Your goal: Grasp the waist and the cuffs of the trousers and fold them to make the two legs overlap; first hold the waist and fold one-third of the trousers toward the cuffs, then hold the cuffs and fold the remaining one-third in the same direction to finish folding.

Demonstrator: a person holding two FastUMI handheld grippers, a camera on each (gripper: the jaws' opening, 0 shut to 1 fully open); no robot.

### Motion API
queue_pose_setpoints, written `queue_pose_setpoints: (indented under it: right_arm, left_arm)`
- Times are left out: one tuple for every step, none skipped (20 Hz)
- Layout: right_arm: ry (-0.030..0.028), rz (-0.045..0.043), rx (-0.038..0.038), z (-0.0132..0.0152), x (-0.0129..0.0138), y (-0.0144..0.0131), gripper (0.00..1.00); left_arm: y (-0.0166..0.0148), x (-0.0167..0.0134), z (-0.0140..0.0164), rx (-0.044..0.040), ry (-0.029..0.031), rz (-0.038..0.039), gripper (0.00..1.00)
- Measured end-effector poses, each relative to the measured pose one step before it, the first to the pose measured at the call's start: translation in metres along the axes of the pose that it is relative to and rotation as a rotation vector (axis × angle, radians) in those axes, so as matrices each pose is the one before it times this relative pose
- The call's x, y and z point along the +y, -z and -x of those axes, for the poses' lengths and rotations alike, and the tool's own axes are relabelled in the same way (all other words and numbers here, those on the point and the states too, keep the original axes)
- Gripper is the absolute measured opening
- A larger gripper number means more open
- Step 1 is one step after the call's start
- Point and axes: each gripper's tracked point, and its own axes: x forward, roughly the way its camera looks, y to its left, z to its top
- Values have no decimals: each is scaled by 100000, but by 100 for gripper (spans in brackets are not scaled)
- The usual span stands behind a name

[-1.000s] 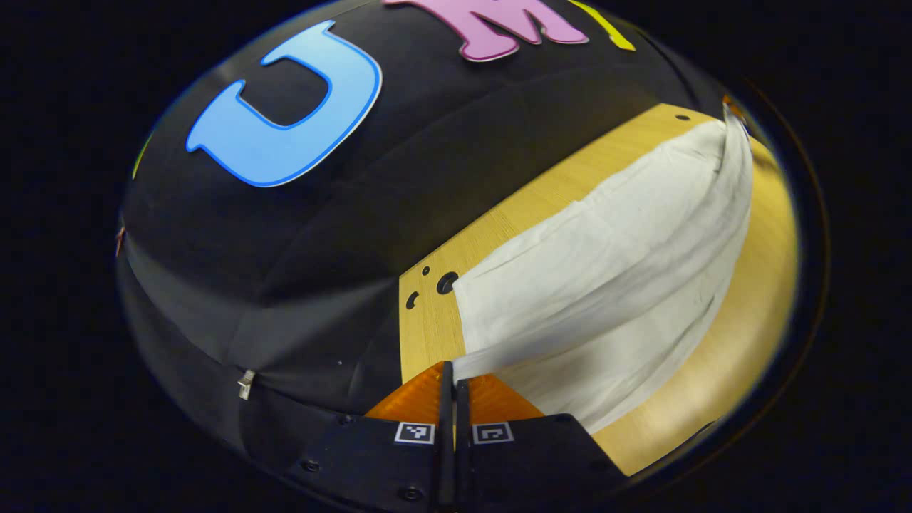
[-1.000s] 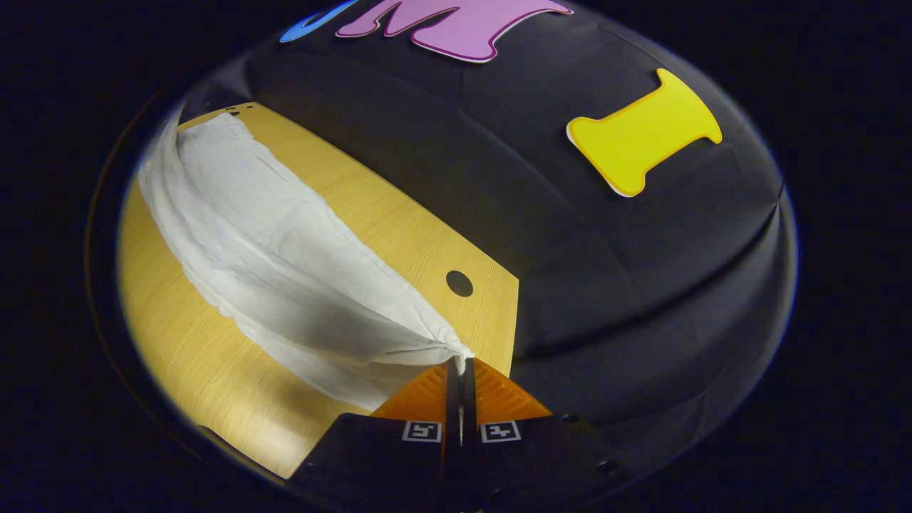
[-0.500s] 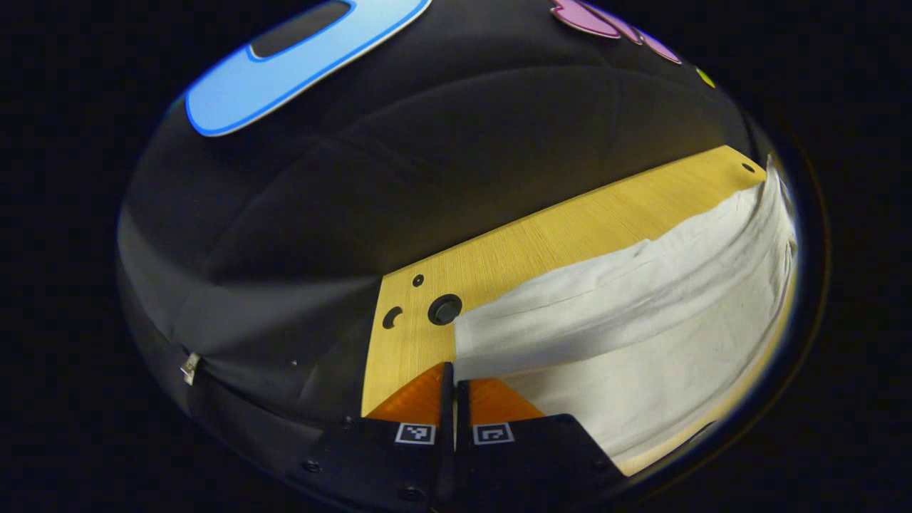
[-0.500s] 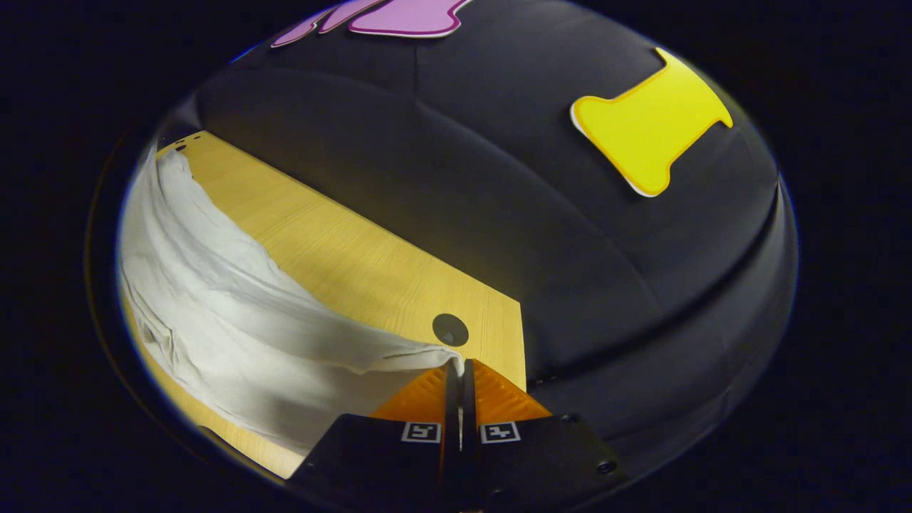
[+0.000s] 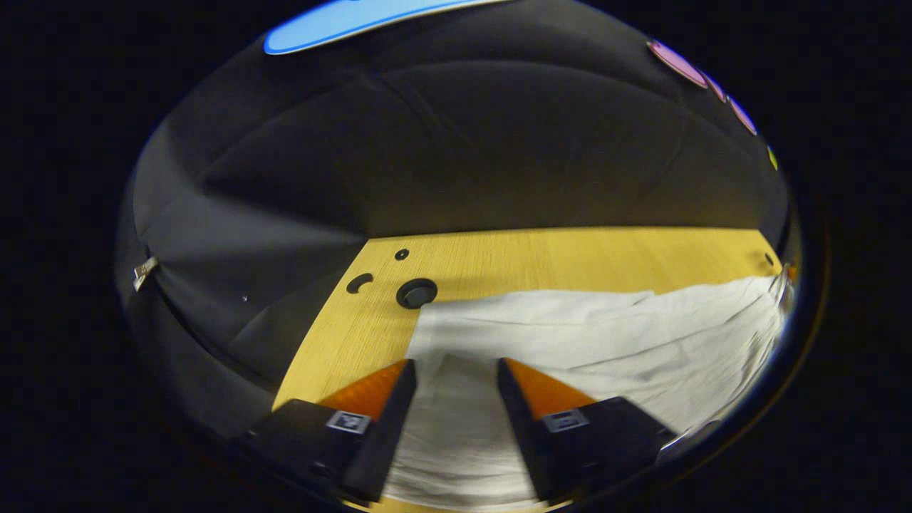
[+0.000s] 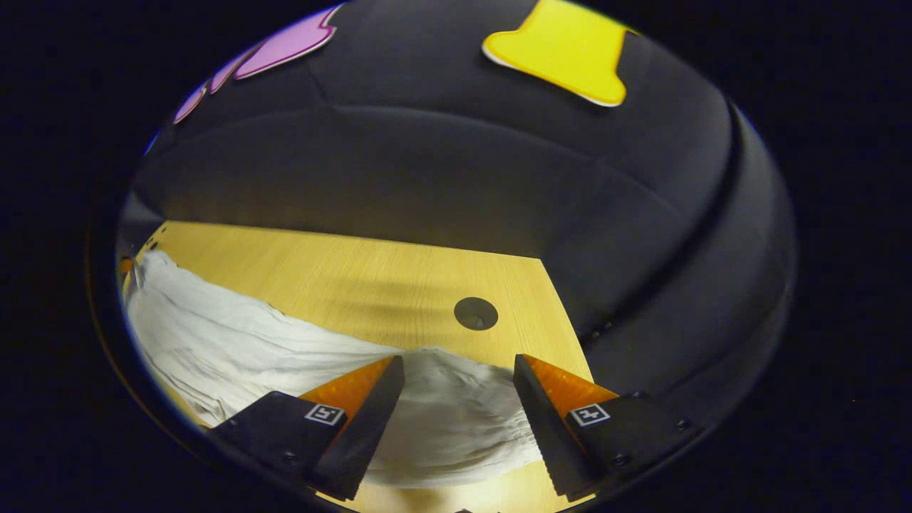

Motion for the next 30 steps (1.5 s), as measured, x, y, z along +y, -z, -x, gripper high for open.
queue_pose_setpoints:
  right_arm:
    - [534,-5166,-116,843,-397,76,98]
    - [489,-4946,-492,1022,-493,-97,98]
    - [1119,-4662,-318,651,-722,180,98]
    - [1554,-4201,-524,209,-711,317,98]
    - [2057,-4078,282,502,-642,358,98]
    - [2319,-4032,157,393,-850,655,98]
    - [2090,-3304,215,144,-952,596,98]
    - [2830,-2651,1349,-431,-648,1101,98]
    - [3032,-2389,1704,-31,-1040,844,98]
    - [2950,-2590,1607,-96,-1083,602,98]
    - [2364,-2815,936,-395,-887,374,98]
    - [760,-3731,478,-460,-357,408,98]
    - [252,-4039,104,-513,-447,227,99]
    - [73,-3961,778,-331,-354,111,99]
    - [-496,-3703,1029,-113,71,420,99]
    - [-747,-2468,641,143,268,152,99]
    - [-273,-827,19,-18,-141,-7,99]
    - [-695,-296,-588,111,30,-169,99]
    - [-176,290,-593,59,-58,-53,99]
    - [830,-115,430,31,-178,77,99]
    - [181,-617,1488,139,198,252,99]
    - [536,656,-2308,-100,-6,-395,99]
    - [-442,613,546,-42,5,289,99]
    - [-335,1440,-849,177,67,-236,99]
    - [-16,2054,243,-37,127,-194,97]
    - [-1093,2289,1044,319,365,-97,96]
    - [339,2749,465,-28,254,-199,84]
    - [-519,1874,1286,-131,367,671,80]
    - [-1591,184,900,-384,561,454,64]
    - [-848,674,-368,-55,287,244,53]
  left_arm:
    - [-899,-435,118,-3624,400,1868,99]
    - [-1145,-282,1837,-3695,161,1535,99]
    - [-890,-212,1339,-3359,-1186,1366,97]
    - [-285,-615,1593,-1314,-553,1291,97]
    - [-379,-623,1769,-1831,-894,1475,98]
    - [-55,-451,1308,-1786,-218,1275,98]
    - [-50,-525,1267,-956,267,1799,98]
    - [-110,-527,1470,-1013,48,2672,97]
    - [-122,-368,1321,-352,579,3474,98]
    - [14,-357,1293,-608,-247,4449,97]
    - [105,-202,1102,63,-252,4464,98]
    - [262,514,687,-904,-2520,3029,98]
    - [185,48,577,-205,-832,527,98]
    - [658,359,479,755,-794,-949,98]
    - [641,-227,481,2048,183,-1292,96]
    - [747,-331,482,1891,404,-1208,96]
    - [515,5,242,1151,222,-1045,96]
    - [658,-93,109,1174,523,-1631,96]
    - [629,9,258,1566,-952,-2310,96]
    - [723,-167,10,1970,-27,-1474,96]
    - [347,-747,158,1864,1841,-682,96]
    - [199,-591,9,602,1114,-583,96]
    - [-106,-389,-72,-135,597,-919,96]
    - [-12,-329,53,-425,377,-788,96]
    - [-111,-427,-6,-208,604,-408,96]
    - [194,-542,81,106,715,-124,96]
    - [74,-385,143,96,453,18,96]
    - [148,-527,253,145,924,10,96]
    - [21,-520,210,-20,1981,-360,96]
    - [-63,-285,237,-217,996,-1030,96]
